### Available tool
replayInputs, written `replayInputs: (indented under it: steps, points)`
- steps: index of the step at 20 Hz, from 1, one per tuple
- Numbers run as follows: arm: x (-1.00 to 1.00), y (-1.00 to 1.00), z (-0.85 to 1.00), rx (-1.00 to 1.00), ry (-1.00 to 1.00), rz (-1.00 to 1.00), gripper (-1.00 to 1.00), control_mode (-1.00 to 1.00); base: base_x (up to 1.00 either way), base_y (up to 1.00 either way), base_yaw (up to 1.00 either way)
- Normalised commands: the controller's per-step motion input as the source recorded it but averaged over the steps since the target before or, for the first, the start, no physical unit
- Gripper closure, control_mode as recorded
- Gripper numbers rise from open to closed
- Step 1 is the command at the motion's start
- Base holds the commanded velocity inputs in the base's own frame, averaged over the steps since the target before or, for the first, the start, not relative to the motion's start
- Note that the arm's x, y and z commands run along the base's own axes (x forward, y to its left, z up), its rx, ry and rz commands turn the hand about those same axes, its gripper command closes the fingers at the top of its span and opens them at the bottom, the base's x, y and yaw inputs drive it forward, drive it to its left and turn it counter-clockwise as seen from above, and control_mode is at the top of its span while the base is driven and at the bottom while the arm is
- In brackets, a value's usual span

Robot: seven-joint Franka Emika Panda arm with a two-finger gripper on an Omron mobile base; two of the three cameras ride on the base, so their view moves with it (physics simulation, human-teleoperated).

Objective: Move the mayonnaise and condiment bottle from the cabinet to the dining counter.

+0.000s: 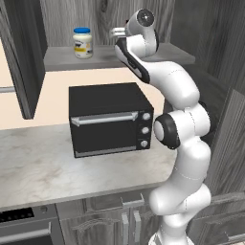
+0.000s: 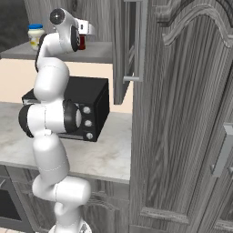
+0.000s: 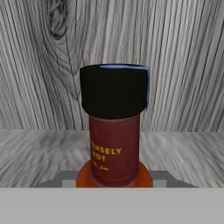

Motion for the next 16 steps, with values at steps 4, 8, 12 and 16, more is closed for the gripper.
replayInputs:
  steps: [4,8,12,16]
  points:
    - [0.00,0.00,0.00,0.00,0.00,0.00,1.00,-1.00,0.00,0.00,0.00]
    - [0.00,0.00,-0.05,0.00,0.03,0.00,1.00,-1.00,0.00,0.00,0.00]
    - [-0.30,0.00,-0.02,0.00,0.00,0.00,1.00,-1.00,0.00,0.00,0.00]
    - [-0.74,0.00,0.02,0.00,-0.01,0.00,1.00,-1.00,0.00,0.00,0.00]
